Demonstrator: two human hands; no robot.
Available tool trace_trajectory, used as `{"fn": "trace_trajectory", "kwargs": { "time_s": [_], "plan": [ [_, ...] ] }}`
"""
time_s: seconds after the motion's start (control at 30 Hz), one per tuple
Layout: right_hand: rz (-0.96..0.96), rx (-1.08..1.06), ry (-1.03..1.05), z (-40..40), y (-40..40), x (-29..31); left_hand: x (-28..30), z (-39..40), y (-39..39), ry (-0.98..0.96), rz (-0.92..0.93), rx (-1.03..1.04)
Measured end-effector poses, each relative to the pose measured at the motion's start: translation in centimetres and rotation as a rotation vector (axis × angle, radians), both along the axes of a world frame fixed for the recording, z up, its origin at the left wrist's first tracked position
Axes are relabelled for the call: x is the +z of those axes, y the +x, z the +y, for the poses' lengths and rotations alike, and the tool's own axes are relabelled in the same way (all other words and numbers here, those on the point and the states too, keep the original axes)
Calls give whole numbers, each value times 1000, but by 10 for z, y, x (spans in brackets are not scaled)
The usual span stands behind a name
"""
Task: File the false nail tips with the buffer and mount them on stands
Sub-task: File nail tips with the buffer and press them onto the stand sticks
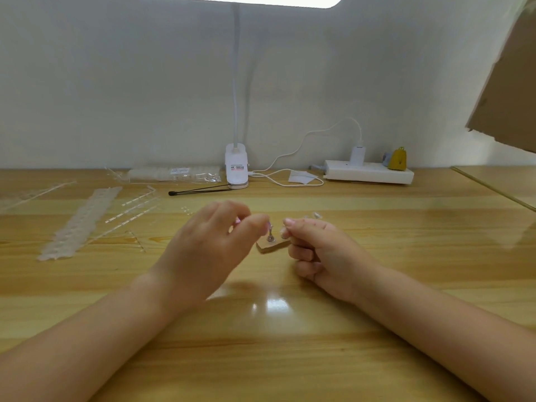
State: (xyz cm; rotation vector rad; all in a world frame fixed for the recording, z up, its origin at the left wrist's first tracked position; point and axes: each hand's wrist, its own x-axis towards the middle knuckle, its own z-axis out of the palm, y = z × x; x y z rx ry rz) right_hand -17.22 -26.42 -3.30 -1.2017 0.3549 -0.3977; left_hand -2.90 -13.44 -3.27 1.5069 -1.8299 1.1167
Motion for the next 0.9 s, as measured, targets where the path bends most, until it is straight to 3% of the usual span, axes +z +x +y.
{"fn": "trace_trajectory", "kwargs": {
  "time_s": [0.13, 0.3, 0.47, 0.63, 0.8, 0.9],
  "plan": [
    [-6, 58, -49, 3, 0, 1, -7, -3, -15, 16, -84, -100],
    [-8, 59, -29, 1, -2, 3, 2, 3, 0, -13, -2, 3],
    [-22, 157, -96, 2, -2, 0, -6, -3, -19, -22, -91, -138],
    [-24, 159, -66, 0, -3, 0, -1, 1, 1, -58, 4, -29],
    [-39, 224, -121, 2, -3, 1, -7, -3, -18, -25, -62, -180],
    [-41, 200, -74, 1, -5, 2, -2, 1, -6, -15, -3, -82]
  ]
}}
